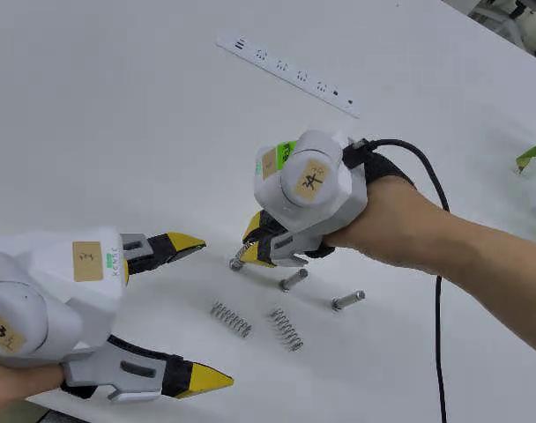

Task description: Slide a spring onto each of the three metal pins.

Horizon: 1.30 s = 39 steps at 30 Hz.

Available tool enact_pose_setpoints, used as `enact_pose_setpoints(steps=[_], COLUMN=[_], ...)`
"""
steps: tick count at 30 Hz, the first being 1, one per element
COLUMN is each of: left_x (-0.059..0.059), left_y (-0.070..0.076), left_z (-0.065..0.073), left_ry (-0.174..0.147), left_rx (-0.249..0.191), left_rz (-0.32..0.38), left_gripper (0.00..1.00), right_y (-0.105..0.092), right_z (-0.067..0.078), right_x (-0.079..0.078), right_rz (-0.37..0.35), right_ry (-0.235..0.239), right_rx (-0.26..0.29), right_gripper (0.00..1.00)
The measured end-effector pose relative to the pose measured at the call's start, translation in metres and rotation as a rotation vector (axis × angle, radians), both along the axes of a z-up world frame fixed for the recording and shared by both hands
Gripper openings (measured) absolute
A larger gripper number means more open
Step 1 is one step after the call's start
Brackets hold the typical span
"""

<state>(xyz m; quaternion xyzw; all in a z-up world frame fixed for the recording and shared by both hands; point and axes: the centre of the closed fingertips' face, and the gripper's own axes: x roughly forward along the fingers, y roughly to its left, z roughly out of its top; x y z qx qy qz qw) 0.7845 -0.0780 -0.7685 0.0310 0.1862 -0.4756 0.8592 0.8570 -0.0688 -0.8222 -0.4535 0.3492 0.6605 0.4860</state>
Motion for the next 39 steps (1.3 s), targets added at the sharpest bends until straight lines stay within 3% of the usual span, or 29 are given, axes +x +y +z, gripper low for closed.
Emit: enact_pose_setpoints(steps=[16,39], left_x=[0.0,0.0], left_y=[-0.001,-0.002], left_z=[0.0,0.002], left_ry=[0.006,0.004], left_rx=[0.004,0.009], left_rz=[-0.007,-0.008], left_gripper=[0.84,0.83], right_y=[-0.003,-0.001], right_z=[-0.014,-0.016], right_x=[-0.002,-0.002], right_rz=[-0.008,-0.022], right_ry=[-0.006,-0.005], right_rx=[-0.001,0.016], right_gripper=[0.12,0.17])
